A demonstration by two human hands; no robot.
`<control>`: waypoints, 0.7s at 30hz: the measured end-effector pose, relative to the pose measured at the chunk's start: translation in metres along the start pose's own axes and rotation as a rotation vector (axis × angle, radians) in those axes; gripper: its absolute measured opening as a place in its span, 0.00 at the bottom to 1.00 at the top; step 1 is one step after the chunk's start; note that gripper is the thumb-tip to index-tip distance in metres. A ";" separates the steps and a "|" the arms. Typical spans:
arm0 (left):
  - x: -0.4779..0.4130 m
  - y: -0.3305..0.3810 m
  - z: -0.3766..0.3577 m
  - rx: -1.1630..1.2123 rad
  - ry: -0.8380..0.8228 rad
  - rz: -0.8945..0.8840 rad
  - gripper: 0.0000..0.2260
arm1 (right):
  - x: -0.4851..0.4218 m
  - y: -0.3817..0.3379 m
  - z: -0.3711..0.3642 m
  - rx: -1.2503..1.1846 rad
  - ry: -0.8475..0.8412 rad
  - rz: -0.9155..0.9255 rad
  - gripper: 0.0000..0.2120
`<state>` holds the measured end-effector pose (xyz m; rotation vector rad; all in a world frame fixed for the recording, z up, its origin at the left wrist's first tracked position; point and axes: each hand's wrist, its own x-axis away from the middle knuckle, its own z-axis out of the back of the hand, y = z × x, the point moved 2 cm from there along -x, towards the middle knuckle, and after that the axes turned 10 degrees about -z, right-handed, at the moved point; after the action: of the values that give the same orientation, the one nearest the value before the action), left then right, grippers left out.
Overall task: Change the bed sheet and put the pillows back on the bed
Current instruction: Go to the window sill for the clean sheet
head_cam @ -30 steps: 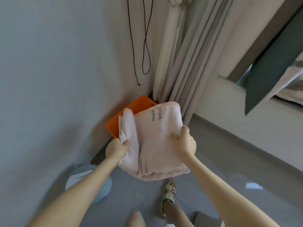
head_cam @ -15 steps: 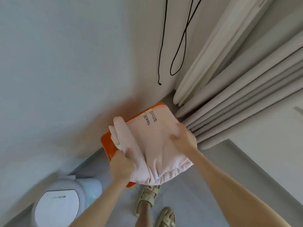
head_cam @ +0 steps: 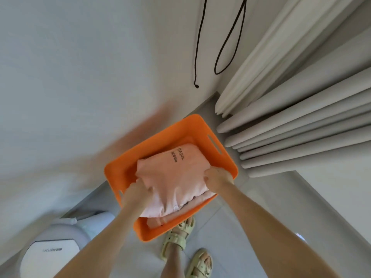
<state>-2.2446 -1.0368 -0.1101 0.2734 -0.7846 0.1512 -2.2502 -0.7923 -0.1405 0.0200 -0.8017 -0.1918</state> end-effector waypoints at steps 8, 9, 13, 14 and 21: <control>0.038 0.066 0.050 -0.070 -0.027 -0.287 0.14 | 0.079 0.034 0.071 -0.343 0.088 -0.012 0.11; 0.050 0.083 0.062 -0.063 -0.013 -0.329 0.14 | 0.099 0.043 0.084 -0.401 0.101 -0.027 0.12; 0.115 0.169 0.101 -0.114 -0.115 -0.535 0.14 | 0.189 0.098 0.124 -0.564 0.165 -0.136 0.14; 0.134 0.192 0.108 -0.156 -0.112 -0.627 0.13 | 0.214 0.115 0.130 -0.618 0.192 -0.180 0.14; 0.294 0.360 0.096 -0.315 -0.161 -1.199 0.09 | 0.399 0.252 0.126 -0.935 0.377 -0.583 0.16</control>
<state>-2.1883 -0.7118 0.2319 0.4169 -0.6800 -1.1235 -2.0282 -0.6095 0.2541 -0.5817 -0.2526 -1.0678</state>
